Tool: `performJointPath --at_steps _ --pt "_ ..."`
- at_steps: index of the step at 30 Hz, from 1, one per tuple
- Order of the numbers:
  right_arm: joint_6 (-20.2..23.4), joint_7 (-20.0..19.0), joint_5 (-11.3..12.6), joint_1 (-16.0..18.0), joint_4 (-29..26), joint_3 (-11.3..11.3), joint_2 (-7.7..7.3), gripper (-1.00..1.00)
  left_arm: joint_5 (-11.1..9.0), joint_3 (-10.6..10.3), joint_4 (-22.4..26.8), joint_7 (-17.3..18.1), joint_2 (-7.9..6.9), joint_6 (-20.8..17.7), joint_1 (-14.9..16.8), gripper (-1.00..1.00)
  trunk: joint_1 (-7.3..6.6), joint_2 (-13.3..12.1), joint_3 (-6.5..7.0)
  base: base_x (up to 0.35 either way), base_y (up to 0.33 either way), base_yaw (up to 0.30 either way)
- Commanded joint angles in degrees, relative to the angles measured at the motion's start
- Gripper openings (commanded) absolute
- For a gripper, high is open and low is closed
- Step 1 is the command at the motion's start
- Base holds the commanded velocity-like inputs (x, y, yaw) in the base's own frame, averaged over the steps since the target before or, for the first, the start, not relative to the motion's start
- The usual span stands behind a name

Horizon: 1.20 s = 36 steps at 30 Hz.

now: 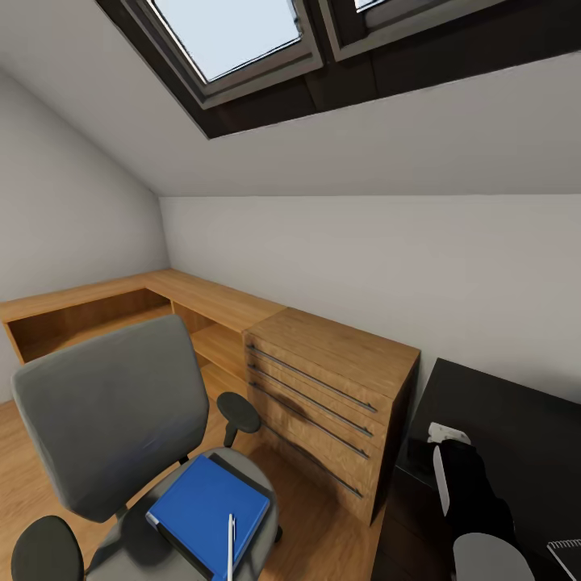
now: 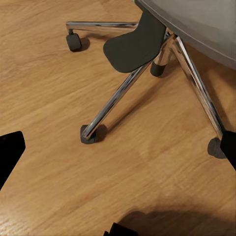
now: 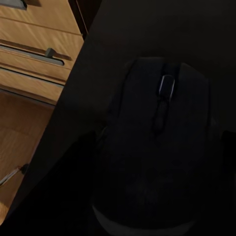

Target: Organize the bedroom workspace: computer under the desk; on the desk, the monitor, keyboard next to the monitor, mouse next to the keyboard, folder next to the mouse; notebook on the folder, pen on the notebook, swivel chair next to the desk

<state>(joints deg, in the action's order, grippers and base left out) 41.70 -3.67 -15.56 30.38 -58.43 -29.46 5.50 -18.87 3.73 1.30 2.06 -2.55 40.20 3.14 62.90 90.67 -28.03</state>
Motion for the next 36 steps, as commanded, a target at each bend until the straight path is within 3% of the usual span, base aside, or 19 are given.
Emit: performJointPath --at_steps 1,12,36 --pt "0.23 -0.28 -0.26 0.03 0.34 -0.21 0.05 -1.00 0.06 0.38 -0.05 0.22 0.03 0.14 0.03 1.00 0.00 0.02 -0.07 0.000 0.000 0.000" --pt "0.23 -0.27 -0.34 0.03 0.25 -0.25 0.04 -1.00 0.06 0.40 -0.04 0.16 0.25 0.20 0.02 1.00 0.00 0.02 -0.07 0.000 0.000 0.000" --pt "-0.30 -1.43 -0.04 0.03 -2.50 -0.33 0.06 -1.00 0.13 0.49 -0.03 0.22 0.27 0.01 0.02 1.00 -5.27 -9.60 4.23 0.000 0.000 0.000"
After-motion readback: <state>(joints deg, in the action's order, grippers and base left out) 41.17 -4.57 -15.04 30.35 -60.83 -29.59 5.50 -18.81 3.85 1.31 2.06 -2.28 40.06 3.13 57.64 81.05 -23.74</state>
